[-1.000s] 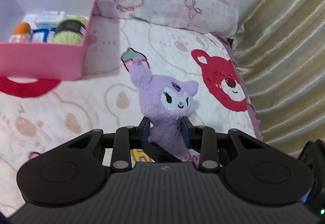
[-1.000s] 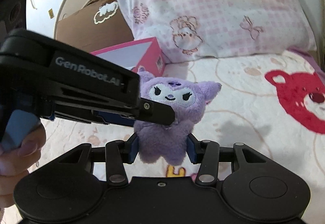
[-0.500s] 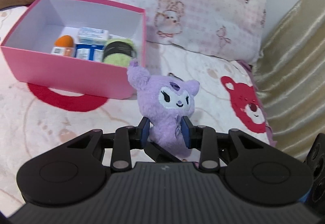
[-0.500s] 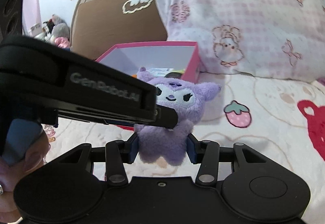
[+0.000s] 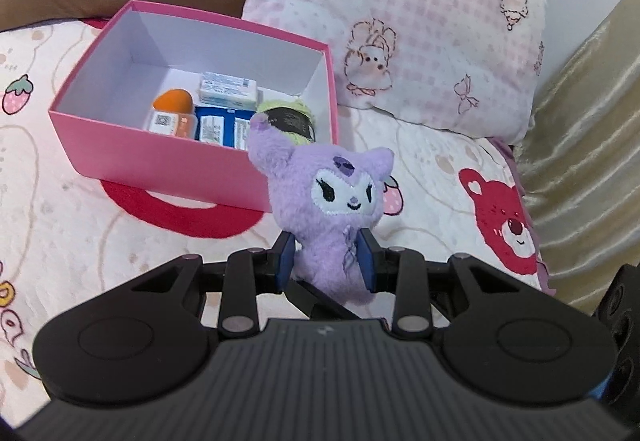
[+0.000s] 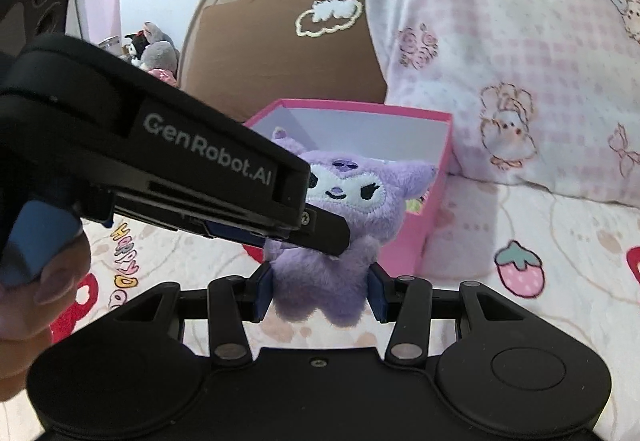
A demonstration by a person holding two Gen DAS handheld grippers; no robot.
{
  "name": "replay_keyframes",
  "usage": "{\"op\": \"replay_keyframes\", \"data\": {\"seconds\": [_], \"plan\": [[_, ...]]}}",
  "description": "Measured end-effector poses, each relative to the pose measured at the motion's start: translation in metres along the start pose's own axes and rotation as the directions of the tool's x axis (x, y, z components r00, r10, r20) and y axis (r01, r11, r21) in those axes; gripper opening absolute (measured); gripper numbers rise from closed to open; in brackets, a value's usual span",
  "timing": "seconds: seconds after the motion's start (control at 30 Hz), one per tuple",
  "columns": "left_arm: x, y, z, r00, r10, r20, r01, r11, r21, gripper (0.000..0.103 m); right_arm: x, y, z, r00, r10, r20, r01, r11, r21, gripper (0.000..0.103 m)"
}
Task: Organize objects
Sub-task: 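Carry the plush toy with the left gripper over the pink box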
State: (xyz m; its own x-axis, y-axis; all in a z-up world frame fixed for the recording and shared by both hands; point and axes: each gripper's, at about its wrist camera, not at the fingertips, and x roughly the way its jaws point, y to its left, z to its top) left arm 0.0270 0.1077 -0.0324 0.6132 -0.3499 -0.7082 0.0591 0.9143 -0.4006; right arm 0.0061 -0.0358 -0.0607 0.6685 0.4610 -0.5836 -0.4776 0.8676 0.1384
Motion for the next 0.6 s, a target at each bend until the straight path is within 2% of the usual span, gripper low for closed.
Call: {"op": "replay_keyframes", "data": {"seconds": [0.3, 0.6], "plan": [[-0.009, -0.002, 0.015, 1.000, 0.022, 0.021, -0.023, 0.999, 0.030, 0.032, 0.004, 0.003, 0.022, 1.000, 0.010, -0.020, -0.010, 1.000, -0.003, 0.052], [-0.019, 0.000, 0.052, 0.998, -0.032, 0.050, 0.031, 0.999, 0.021, 0.032, 0.003, -0.002, 0.053, 1.000, -0.012, 0.028, 0.012, 1.000, -0.028, 0.052]]}}
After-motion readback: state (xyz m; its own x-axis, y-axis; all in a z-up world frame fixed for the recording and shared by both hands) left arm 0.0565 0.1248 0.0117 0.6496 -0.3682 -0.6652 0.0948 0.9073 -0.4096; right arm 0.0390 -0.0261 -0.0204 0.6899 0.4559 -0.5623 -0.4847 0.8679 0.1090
